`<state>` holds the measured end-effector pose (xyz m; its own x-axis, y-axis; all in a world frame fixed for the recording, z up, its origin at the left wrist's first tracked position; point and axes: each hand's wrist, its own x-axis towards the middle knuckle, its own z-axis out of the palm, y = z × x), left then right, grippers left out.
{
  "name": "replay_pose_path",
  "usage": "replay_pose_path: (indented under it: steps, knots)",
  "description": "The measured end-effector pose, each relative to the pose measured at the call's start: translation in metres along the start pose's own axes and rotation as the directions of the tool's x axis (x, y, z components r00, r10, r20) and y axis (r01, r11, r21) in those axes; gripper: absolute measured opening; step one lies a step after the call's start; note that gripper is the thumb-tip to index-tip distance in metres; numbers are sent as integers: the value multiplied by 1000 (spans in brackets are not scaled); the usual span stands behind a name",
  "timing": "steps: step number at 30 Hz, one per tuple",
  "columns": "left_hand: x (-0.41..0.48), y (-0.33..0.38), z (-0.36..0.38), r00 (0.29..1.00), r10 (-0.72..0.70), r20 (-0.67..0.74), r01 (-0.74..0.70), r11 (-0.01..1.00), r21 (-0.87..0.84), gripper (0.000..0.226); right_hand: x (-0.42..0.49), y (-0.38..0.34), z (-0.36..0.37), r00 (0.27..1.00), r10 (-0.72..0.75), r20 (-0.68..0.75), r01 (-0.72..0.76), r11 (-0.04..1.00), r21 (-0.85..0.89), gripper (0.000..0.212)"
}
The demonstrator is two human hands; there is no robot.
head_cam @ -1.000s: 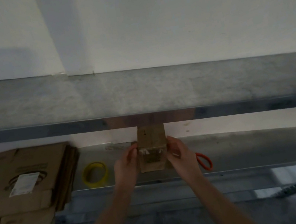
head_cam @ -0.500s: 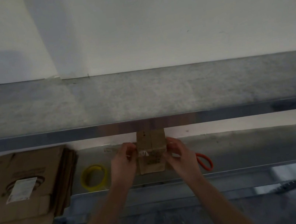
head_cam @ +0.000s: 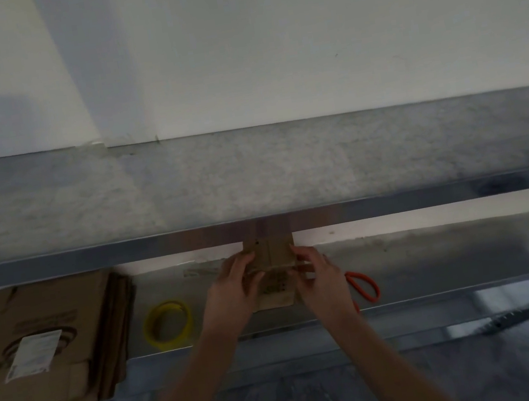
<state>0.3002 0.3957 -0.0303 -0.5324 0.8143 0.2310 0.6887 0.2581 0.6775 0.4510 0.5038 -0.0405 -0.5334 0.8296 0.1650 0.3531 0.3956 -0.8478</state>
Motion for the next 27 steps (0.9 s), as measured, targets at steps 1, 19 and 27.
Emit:
replay_pose_path:
  steps: [1, 19, 27]
  knots:
    - [0, 2, 2, 1000, 5, -3, -5, 1000, 3, 39, -1, 1, 1, 1000, 6, -7, -6, 1000, -13, 38]
    - [46, -28, -28, 953, 122, 277, -85, 986, -143, 51, 33, -1, -20, 976, -44, 212, 55, 997, -46, 26]
    - [23, -34, -14, 966, 117, 229, -24, 928, -372, 39, 20, 4, -15, 971, -62, 229, 90, 989, -117, 37]
